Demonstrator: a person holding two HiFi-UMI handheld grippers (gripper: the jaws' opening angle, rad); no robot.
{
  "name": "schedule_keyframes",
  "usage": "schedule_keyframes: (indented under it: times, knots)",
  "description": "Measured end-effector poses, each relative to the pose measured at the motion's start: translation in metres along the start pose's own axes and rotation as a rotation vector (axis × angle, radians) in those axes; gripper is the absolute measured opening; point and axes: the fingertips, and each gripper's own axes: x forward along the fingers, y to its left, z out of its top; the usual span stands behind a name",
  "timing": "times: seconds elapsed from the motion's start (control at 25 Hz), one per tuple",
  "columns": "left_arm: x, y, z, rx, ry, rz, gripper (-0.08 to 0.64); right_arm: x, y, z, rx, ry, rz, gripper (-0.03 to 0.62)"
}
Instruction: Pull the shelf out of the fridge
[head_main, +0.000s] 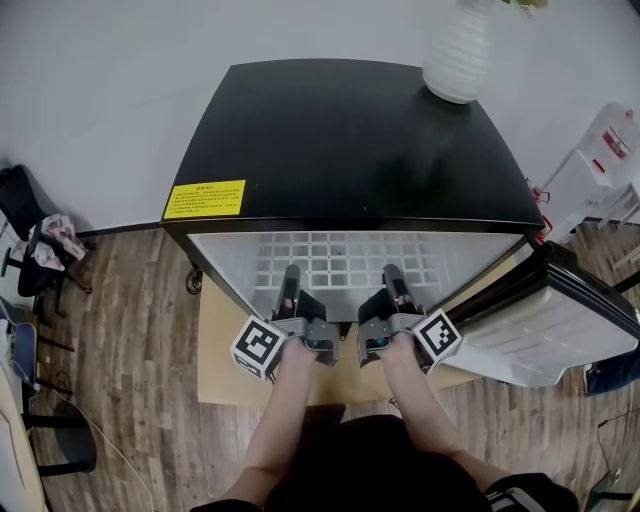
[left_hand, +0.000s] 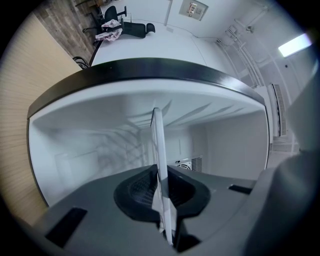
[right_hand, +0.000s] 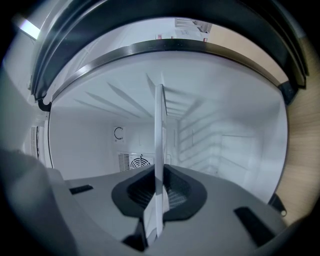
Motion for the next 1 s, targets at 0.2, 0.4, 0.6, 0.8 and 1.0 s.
schedule_keyframes:
  times: [0.2,0.4,0.6,0.8,1.0]
  knots:
    - [-0.002,-0.001,0.000,0.002,-0.003,0.001,0.031,-0.002,0.000,0.000,-0.003,0.004,-0.002,0.014]
    - [-0.006,-0.001,-0.002,0.002,-0.004,0.005,0.031,-0.006,0.000,0.000,-0.021,0.005,-0.008,0.014]
    - [-0.009,-0.001,-0.002,0.006,-0.006,0.005,0.031,-0.009,0.001,-0.002,-0.014,0.011,0.002,0.014]
    - [-0.013,-0.001,-0.003,0.003,-0.007,0.007,0.030,-0.013,0.000,-0.002,0.002,0.009,-0.005,0.014]
    - [-0.016,-0.002,-0.004,0.001,-0.008,0.008,0.029,-0.016,0.000,-0.003,0.026,0.011,-0.005,0.012]
